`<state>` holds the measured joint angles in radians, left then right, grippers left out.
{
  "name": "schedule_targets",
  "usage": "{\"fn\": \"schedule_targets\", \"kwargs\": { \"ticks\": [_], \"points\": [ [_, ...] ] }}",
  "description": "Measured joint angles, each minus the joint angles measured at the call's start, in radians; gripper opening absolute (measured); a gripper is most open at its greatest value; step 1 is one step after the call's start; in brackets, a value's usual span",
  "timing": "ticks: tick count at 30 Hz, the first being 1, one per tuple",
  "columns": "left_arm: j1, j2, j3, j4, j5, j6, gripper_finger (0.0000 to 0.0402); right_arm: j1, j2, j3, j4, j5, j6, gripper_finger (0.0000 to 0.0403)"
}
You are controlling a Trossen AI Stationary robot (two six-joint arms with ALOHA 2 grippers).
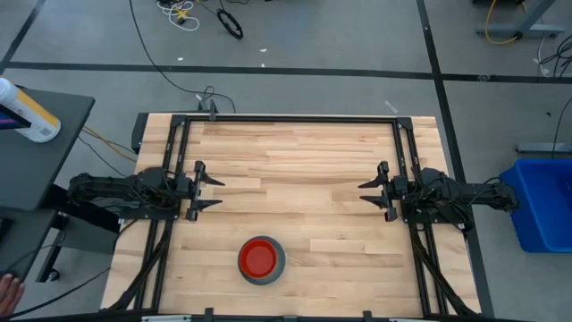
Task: Nest bowls inside each other
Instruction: Return to Home Position
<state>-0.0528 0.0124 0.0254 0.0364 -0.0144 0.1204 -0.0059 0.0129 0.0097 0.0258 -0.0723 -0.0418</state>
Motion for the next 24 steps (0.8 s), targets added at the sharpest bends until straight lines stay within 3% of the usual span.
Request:
{"fn": "schedule_targets", "kwargs": {
  "ticks": [24],
  "points": [
    [0.0,0.0,0.0,0.0,0.0,0.0,0.025,0.0,0.0,0.0,0.0,0.0,0.0,0.0157]
  ]
}}
